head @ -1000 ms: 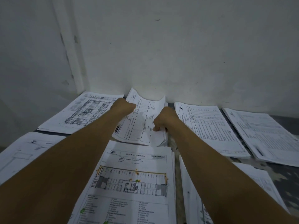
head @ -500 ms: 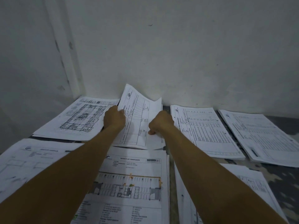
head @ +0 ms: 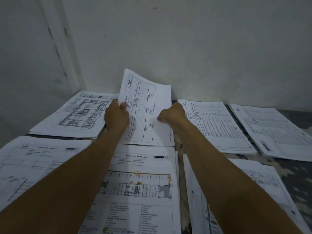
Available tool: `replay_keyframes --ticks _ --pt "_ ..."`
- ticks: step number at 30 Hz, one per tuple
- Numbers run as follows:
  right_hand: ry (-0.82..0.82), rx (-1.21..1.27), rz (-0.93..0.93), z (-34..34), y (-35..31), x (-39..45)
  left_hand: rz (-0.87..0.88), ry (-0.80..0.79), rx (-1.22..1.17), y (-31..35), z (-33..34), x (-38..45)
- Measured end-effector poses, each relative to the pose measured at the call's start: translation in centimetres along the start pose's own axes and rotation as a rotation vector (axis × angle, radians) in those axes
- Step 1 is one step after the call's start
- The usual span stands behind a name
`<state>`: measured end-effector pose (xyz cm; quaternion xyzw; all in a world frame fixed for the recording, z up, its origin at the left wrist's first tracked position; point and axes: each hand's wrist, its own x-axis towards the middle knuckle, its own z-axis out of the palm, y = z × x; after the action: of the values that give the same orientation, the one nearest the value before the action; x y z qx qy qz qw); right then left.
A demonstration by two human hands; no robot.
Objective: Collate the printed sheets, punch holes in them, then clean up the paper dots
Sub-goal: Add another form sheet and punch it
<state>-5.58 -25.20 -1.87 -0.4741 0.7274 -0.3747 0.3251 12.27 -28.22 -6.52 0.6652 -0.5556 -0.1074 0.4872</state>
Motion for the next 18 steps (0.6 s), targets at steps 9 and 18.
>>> replay_keyframes --ticks 9,18 --pt "-0.097 0.458 0.003 -1.1 0.0 0.0 -0.001 0.072 -0.148 0.0 -0.3 -0.1" --pt "-0.06 0.541 -0.144 -1.1 0.2 -0.7 -0.001 0.168 -0.311 2.0 -2.6 1.0"
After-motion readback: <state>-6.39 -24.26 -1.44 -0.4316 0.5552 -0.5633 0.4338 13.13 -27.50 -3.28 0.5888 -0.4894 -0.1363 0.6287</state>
